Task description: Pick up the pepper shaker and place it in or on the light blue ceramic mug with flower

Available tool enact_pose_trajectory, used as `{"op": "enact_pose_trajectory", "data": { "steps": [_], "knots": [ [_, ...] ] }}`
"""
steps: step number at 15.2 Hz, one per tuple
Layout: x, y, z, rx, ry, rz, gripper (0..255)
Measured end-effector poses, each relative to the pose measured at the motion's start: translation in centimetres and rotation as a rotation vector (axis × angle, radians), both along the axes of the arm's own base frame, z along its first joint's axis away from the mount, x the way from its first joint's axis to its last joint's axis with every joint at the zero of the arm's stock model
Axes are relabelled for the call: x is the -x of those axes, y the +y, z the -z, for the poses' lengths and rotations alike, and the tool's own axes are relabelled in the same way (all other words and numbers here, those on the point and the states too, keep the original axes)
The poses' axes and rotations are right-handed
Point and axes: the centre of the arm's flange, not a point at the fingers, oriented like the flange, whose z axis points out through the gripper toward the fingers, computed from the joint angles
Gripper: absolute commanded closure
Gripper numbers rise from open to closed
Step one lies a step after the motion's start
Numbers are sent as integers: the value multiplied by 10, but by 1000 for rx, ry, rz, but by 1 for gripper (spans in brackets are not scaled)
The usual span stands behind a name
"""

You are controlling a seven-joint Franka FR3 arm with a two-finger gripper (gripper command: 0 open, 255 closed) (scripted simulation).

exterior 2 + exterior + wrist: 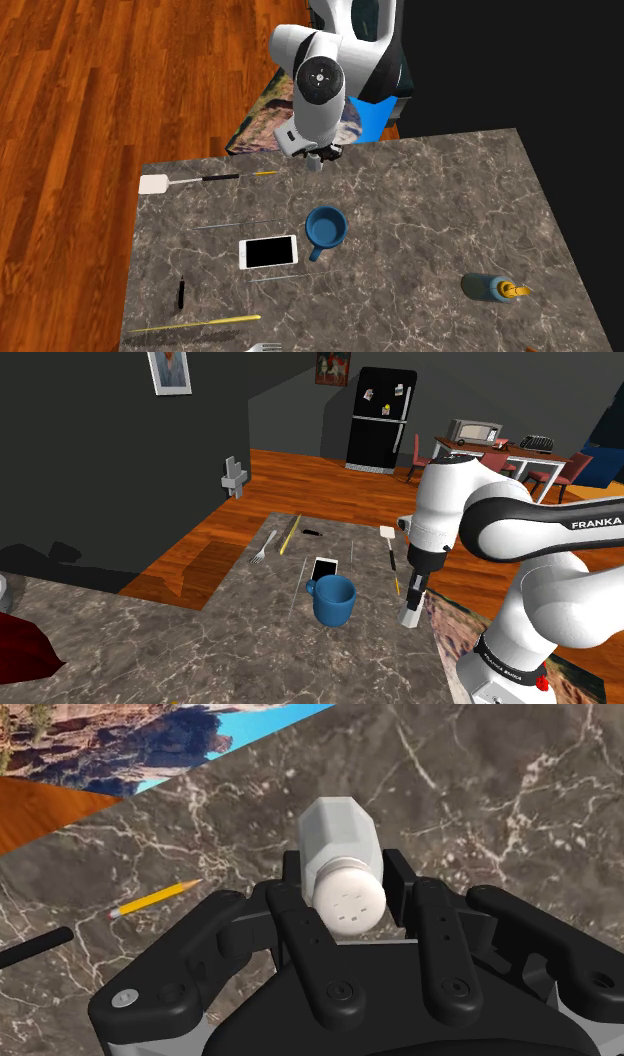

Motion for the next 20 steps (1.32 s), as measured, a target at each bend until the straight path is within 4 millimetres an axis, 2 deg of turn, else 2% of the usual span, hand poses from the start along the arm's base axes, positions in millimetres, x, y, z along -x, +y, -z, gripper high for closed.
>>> {"op": "enact_pose_trajectory", "data": {
  "steps": [20],
  "knots": [
    [0,-1,-105,0,0,0,255]
  ]
}}
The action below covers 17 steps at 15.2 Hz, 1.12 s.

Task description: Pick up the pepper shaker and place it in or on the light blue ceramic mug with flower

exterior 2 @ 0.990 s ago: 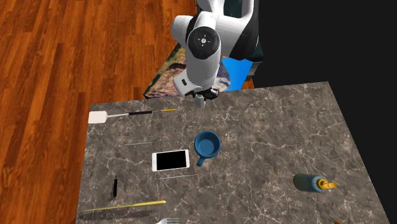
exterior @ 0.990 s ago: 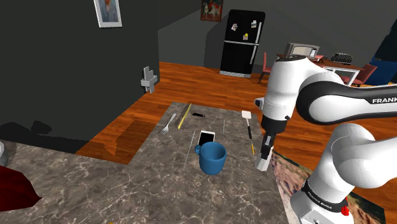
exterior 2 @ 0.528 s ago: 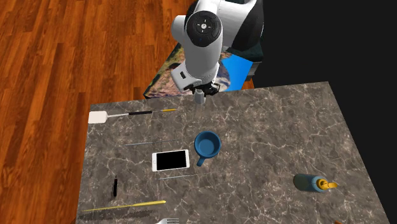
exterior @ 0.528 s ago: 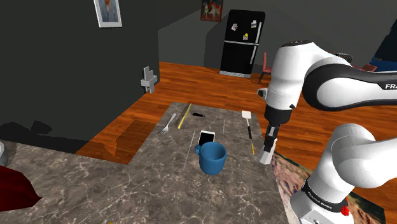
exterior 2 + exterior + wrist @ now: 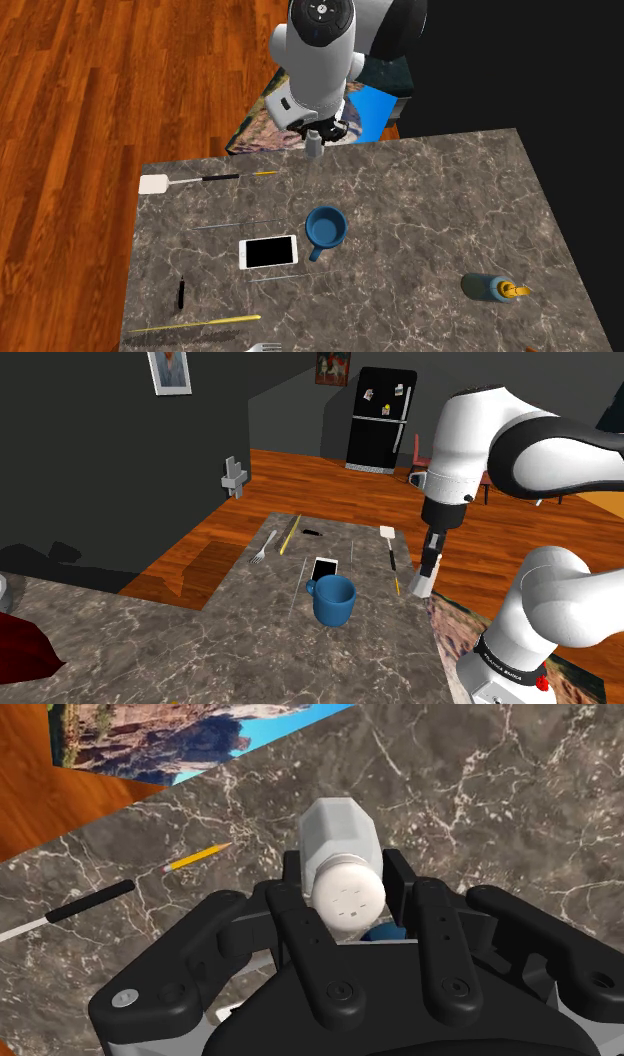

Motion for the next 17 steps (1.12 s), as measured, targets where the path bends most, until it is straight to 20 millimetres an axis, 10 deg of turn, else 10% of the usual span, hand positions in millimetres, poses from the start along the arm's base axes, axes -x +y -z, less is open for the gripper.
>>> {"op": "enact_pose_trajectory", "data": {
  "steps": [7,17],
  "knots": [
    [1,-1,-37,0,0,0,255],
    [-99,61,-55,2,0,0,255]
  ]
}}
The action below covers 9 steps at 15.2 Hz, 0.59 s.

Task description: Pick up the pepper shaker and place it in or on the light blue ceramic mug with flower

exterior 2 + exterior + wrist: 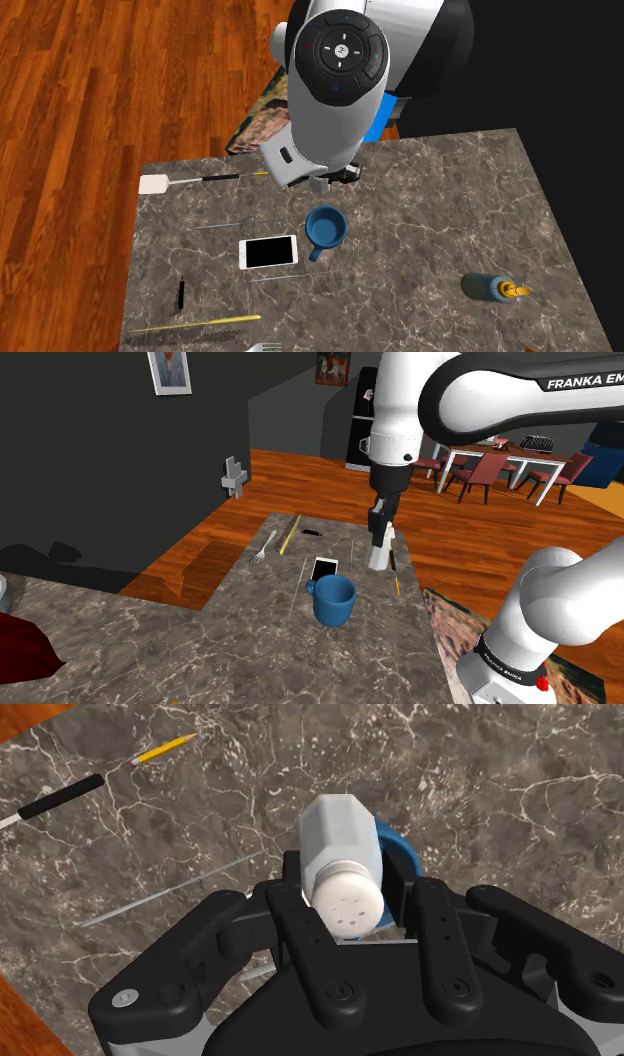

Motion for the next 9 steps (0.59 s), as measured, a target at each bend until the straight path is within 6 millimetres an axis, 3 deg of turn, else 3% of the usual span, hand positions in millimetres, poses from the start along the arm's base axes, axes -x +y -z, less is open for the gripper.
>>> {"op": "enact_pose_trajectory", "data": {
  "steps": [6,9],
  "knots": [
    [-66,45,-7,0,1,-1,255],
    [-78,50,2,-1,1,0,255]
  ]
}}
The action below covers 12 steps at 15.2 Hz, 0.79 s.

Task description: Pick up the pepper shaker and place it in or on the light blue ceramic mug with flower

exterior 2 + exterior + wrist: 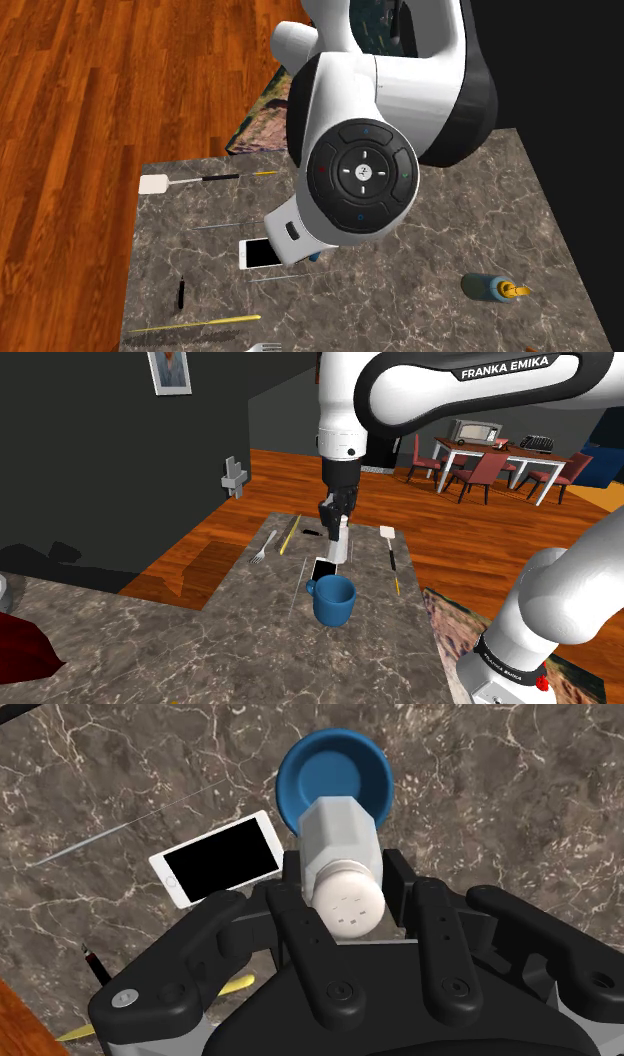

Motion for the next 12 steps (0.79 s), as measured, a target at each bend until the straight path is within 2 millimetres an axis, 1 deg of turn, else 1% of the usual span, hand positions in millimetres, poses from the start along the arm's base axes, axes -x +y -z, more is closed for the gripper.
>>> {"op": "enact_pose_trajectory", "data": {
  "steps": [4,12],
  "knots": [
    [-3,2,21,0,0,0,255],
    [-1,1,62,0,0,0,255]
  ]
}}
